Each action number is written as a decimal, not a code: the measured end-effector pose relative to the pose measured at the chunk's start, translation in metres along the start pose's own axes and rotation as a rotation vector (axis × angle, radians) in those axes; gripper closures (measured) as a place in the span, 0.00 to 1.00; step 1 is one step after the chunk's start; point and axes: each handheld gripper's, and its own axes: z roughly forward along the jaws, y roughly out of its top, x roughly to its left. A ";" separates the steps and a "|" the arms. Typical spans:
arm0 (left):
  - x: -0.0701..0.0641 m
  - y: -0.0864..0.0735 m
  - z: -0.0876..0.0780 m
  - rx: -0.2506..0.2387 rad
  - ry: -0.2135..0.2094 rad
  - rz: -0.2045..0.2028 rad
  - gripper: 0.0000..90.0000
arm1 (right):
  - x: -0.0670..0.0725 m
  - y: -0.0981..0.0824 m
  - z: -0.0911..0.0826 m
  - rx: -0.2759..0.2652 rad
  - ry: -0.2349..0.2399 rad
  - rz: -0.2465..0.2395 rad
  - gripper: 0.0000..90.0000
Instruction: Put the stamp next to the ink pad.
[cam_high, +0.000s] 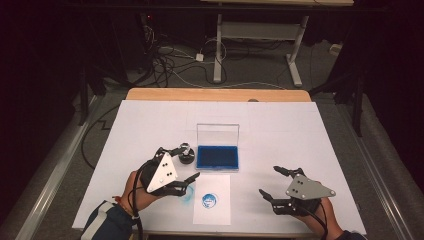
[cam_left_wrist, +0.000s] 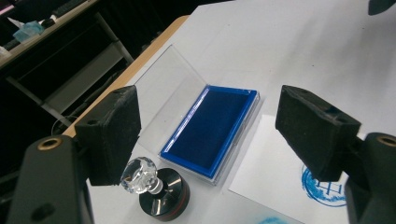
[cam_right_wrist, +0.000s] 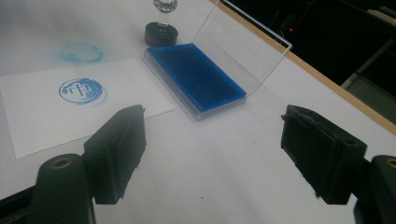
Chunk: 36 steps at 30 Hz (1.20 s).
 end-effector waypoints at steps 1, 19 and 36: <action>-0.001 0.000 -0.001 0.003 0.002 0.006 0.24 | 0.000 0.000 0.000 0.000 -0.001 -0.001 0.25; -0.008 -0.025 -0.018 0.019 0.047 0.006 0.24 | -0.006 -0.008 -0.011 0.002 -0.045 0.010 0.25; -0.011 -0.064 -0.028 0.076 0.122 -0.041 0.24 | -0.006 -0.016 -0.016 0.016 -0.099 0.010 0.24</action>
